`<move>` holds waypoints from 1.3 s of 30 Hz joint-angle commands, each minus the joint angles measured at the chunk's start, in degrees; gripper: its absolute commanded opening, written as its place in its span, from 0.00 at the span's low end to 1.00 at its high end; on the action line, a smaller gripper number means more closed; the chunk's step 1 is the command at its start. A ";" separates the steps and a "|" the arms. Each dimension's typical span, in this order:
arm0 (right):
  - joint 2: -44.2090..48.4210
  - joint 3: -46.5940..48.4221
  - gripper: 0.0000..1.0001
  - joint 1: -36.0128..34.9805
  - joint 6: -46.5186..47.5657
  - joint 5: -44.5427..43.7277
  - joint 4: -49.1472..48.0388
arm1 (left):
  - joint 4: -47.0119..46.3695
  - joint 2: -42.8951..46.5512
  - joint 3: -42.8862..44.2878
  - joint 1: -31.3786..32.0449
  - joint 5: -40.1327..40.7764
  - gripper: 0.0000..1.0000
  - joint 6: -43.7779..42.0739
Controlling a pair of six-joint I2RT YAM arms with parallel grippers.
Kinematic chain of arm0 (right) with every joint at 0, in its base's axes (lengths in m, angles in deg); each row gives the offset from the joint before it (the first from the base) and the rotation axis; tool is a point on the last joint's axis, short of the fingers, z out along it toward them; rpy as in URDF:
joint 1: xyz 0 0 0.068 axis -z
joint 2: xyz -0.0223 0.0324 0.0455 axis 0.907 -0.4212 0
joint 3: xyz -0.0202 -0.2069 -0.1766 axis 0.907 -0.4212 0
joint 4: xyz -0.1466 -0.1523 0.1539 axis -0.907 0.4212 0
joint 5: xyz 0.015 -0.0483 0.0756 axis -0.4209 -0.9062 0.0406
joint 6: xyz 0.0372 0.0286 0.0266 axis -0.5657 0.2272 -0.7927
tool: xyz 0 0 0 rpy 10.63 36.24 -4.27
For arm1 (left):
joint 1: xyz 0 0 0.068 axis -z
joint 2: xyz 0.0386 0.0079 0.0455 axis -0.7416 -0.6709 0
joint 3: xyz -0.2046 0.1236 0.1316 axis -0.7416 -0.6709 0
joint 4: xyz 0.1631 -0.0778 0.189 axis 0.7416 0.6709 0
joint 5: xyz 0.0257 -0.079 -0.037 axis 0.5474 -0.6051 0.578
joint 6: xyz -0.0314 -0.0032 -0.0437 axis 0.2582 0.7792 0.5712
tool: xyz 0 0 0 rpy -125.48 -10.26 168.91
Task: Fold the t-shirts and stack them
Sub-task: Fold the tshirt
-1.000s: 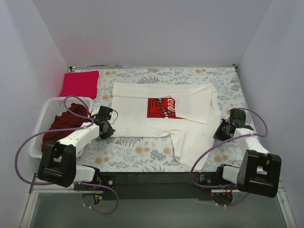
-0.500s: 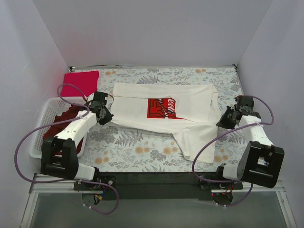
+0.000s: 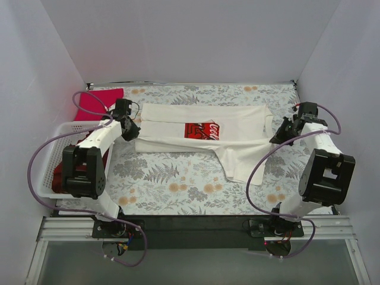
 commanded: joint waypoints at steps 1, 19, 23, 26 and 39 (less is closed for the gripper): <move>-3.61 5.80 0.01 0.54 0.97 0.77 0.48 | -2.29 -2.97 4.74 -0.88 -0.44 0.00 -0.86; -18.12 18.29 0.01 0.54 1.24 1.48 0.66 | -7.74 -14.68 11.87 -0.97 2.11 0.00 -3.76; -19.62 18.55 0.01 0.45 1.59 1.74 0.22 | -8.09 -16.00 11.44 -0.97 3.08 0.00 -3.41; -20.32 18.38 0.01 0.45 1.76 1.56 -0.31 | -9.23 -16.26 10.47 -0.97 3.08 0.00 -3.24; -10.68 15.92 0.32 -1.04 2.38 1.21 0.74 | -9.94 -8.37 7.31 1.23 5.53 0.52 -4.82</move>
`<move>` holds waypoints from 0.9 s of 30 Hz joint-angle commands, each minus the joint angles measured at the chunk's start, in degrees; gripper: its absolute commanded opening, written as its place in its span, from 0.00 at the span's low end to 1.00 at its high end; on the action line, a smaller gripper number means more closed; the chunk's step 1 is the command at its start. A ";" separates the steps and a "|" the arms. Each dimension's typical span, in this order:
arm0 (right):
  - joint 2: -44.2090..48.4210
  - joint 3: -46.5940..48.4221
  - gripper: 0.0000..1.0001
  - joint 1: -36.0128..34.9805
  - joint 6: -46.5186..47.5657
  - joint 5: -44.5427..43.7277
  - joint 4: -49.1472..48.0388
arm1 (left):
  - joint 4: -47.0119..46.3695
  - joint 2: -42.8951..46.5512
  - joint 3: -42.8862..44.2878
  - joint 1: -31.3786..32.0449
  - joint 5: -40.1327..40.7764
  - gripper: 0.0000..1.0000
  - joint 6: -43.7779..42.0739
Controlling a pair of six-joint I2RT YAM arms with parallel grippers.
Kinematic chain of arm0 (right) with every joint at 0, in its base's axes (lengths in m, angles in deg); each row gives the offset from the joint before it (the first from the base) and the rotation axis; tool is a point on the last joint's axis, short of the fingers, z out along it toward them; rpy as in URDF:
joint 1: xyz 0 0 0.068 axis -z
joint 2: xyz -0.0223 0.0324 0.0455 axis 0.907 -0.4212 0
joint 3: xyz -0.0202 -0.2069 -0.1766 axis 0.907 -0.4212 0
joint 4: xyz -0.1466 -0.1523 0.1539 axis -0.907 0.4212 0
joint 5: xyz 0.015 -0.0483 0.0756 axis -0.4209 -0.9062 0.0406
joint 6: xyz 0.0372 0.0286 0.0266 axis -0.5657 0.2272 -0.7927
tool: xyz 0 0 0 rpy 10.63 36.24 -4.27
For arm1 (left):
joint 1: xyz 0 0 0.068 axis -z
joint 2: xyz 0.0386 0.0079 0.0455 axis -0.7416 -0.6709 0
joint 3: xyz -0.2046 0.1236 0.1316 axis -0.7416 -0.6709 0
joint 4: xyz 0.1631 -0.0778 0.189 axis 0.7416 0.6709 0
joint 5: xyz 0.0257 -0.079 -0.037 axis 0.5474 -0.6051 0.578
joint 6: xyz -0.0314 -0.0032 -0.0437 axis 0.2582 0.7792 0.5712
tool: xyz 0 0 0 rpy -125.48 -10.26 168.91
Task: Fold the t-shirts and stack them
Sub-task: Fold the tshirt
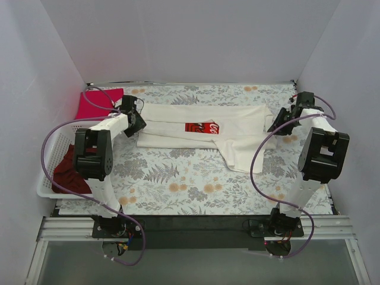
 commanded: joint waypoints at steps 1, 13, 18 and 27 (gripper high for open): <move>8.95 -0.72 0.33 -1.24 1.09 -2.26 0.33 | -1.00 8.49 -1.90 1.53 4.03 0.55 -0.80; 24.16 -18.63 0.43 -19.07 2.15 -16.23 1.56 | 1.11 27.74 -16.48 5.14 6.58 0.69 -2.82; 25.92 -24.27 0.43 -23.56 0.65 -20.72 1.39 | -0.46 37.23 -25.43 8.48 7.19 0.69 -3.61; 26.36 -29.72 0.49 -23.57 -1.63 -27.23 0.77 | -5.39 38.74 -31.96 9.80 7.37 0.69 -4.49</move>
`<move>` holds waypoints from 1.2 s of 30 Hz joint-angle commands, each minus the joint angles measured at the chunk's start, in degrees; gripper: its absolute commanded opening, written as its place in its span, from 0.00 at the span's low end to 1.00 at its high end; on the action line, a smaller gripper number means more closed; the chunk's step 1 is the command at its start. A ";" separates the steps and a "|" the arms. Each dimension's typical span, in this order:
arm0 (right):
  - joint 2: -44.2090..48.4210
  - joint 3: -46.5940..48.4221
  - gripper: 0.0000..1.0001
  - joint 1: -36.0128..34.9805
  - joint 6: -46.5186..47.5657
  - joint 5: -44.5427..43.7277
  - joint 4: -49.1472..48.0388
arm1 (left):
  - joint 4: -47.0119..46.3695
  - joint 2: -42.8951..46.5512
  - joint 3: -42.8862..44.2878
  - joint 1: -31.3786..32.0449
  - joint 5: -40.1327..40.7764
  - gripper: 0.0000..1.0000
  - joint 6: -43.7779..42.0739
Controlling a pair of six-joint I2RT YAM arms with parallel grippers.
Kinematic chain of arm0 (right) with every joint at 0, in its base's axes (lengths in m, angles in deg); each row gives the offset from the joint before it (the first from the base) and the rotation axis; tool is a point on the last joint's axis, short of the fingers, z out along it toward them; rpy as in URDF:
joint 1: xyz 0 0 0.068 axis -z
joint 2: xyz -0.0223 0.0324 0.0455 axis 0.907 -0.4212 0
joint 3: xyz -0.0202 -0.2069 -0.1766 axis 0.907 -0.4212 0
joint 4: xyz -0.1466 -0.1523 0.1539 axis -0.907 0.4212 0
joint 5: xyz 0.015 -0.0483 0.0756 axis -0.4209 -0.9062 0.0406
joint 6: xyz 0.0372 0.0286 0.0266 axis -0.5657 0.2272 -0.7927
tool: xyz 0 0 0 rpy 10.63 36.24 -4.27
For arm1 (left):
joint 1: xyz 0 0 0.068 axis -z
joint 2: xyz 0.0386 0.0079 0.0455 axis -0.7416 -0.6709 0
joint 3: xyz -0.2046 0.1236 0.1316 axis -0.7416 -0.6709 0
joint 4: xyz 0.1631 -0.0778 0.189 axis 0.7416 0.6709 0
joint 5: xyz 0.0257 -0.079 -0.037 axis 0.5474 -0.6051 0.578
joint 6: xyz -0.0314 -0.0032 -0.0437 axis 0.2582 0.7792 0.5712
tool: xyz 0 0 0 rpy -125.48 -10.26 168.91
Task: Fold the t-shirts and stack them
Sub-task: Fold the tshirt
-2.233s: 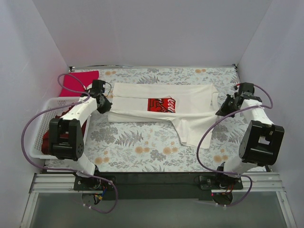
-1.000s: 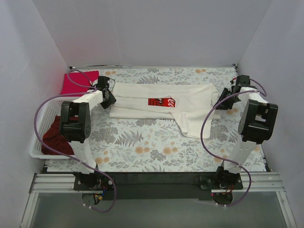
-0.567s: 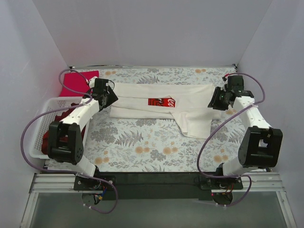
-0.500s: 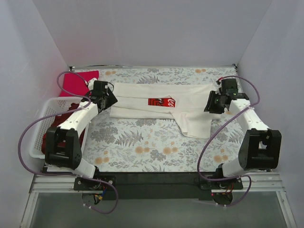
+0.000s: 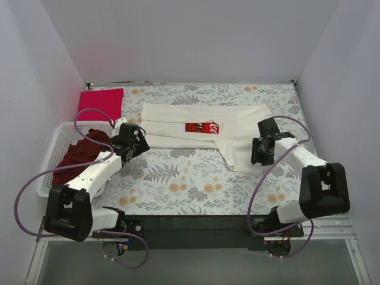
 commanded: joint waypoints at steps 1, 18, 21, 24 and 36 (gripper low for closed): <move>1.07 -1.18 0.49 0.08 -1.59 -4.43 -1.26 | -3.38 0.55 -0.55 0.21 1.99 0.69 -1.05; -2.00 -4.00 0.44 2.28 -2.30 -4.18 -5.39 | -3.74 -0.06 -0.47 0.21 1.55 0.69 -1.06; -2.70 -4.26 0.26 2.37 -2.12 -2.95 -5.74 | -3.82 -0.41 -0.38 0.29 1.38 0.69 -1.23; -2.53 -2.33 0.01 2.46 -1.07 -2.68 -6.10 | -3.82 -0.41 -0.55 0.29 1.55 0.69 -1.23; -14.63 29.38 0.01 2.37 3.85 2.15 -6.36 | -3.82 -1.56 -0.38 0.29 1.82 0.68 -1.41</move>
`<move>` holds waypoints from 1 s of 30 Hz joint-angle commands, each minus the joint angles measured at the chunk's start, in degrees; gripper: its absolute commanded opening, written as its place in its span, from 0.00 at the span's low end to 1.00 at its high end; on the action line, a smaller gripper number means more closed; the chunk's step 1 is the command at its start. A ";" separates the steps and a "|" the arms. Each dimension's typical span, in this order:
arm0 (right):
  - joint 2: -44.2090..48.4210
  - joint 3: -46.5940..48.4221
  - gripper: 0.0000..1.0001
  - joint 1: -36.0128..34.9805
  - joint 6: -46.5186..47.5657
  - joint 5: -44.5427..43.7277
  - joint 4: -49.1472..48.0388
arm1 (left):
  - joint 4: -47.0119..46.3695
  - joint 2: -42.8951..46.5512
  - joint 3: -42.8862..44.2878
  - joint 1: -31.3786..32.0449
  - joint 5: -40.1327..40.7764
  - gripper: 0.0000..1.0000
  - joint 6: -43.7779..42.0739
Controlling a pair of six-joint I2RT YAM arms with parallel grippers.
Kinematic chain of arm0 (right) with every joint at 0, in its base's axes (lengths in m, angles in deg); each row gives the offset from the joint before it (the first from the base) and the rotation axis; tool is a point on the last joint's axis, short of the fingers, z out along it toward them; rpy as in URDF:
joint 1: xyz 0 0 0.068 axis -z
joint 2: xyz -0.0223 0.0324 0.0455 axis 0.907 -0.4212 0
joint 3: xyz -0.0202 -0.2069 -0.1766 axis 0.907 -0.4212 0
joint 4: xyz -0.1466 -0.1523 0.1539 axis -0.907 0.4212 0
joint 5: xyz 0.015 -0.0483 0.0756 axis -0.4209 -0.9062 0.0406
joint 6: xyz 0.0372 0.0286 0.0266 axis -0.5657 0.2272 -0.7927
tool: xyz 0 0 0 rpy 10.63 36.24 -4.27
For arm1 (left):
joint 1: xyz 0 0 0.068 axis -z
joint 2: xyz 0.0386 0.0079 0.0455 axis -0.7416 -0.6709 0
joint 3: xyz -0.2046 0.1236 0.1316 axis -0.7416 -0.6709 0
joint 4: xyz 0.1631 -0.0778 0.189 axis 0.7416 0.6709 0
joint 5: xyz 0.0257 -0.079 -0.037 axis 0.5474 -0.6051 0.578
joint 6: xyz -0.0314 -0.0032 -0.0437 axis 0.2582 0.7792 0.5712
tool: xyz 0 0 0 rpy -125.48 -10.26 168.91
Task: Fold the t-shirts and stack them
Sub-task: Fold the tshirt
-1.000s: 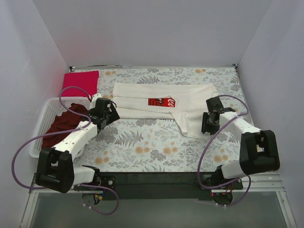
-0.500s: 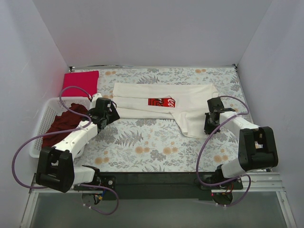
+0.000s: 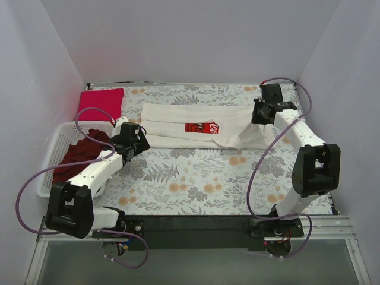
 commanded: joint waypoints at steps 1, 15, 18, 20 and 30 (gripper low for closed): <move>-5.43 8.96 0.01 0.25 2.61 2.22 -2.36 | -0.65 0.24 -0.18 0.20 1.62 0.69 -0.73; -26.62 33.05 0.01 0.60 3.41 5.82 -8.78 | -0.74 -2.84 -0.53 0.20 1.62 0.69 -0.38; -28.99 35.51 0.01 0.78 3.23 5.91 -9.22 | -0.74 -3.28 -0.36 0.20 1.62 0.69 -0.29; -30.13 36.13 0.01 1.22 2.53 5.56 -9.74 | -0.74 -3.54 -0.36 0.12 1.53 0.69 -0.29; -34.09 38.42 0.01 3.68 -1.43 9.16 -12.73 | -0.39 -4.86 -0.18 0.20 1.36 0.68 0.06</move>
